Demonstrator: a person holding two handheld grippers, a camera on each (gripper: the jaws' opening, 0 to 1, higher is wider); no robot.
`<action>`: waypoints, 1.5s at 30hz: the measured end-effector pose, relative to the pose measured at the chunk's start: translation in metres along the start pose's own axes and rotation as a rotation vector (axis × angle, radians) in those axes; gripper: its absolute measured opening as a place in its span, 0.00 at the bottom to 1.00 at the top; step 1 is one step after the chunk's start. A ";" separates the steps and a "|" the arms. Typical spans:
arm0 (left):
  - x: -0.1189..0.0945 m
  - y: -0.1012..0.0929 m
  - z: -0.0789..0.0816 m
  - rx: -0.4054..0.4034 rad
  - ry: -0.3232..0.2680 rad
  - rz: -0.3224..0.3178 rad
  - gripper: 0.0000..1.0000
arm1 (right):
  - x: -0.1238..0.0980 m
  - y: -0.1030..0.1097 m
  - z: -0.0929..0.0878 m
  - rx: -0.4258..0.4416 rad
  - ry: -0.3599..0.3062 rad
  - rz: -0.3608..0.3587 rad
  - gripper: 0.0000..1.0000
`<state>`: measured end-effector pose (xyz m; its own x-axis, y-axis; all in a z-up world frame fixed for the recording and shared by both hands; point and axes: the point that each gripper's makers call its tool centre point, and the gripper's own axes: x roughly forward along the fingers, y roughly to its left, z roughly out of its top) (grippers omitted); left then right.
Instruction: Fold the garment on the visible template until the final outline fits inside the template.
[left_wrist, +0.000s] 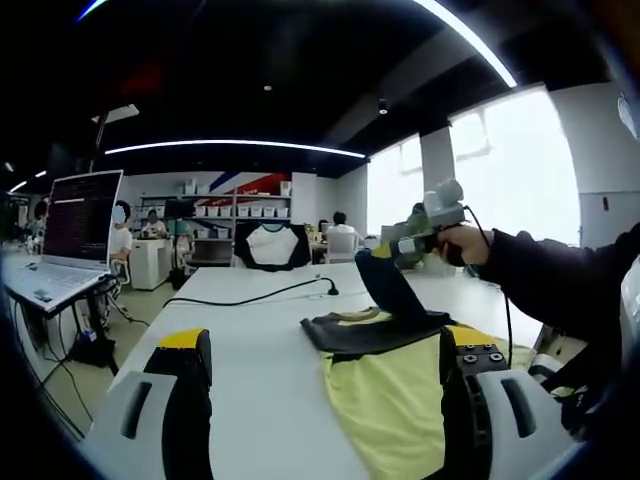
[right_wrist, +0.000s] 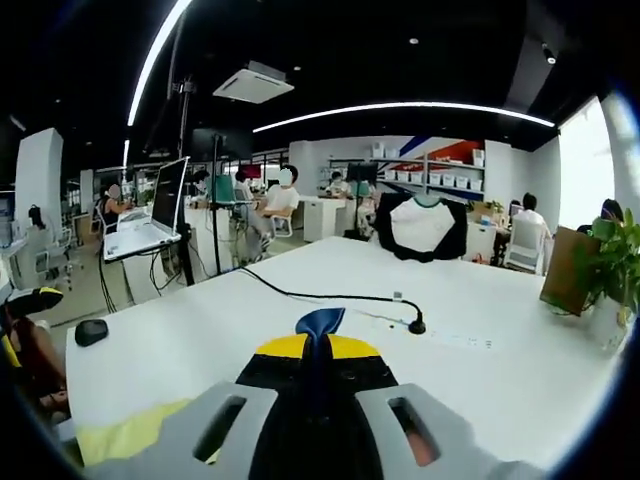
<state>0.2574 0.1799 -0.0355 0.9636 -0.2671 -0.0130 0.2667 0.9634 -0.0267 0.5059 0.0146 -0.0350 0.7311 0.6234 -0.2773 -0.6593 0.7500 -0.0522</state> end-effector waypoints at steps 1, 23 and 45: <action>0.000 0.000 0.000 -0.001 0.000 0.002 1.00 | 0.003 0.003 -0.004 0.002 0.004 0.004 0.02; -0.001 0.005 -0.009 -0.009 0.025 0.020 1.00 | 0.048 0.070 -0.101 0.113 0.182 0.109 0.03; -0.001 0.016 -0.013 -0.023 0.044 0.045 1.00 | 0.052 0.094 -0.133 0.158 0.264 0.149 0.10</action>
<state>0.2601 0.1954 -0.0491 0.9727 -0.2248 -0.0583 0.2221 0.9738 -0.0483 0.4590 0.0881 -0.1815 0.5447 0.6654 -0.5104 -0.7052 0.6928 0.1508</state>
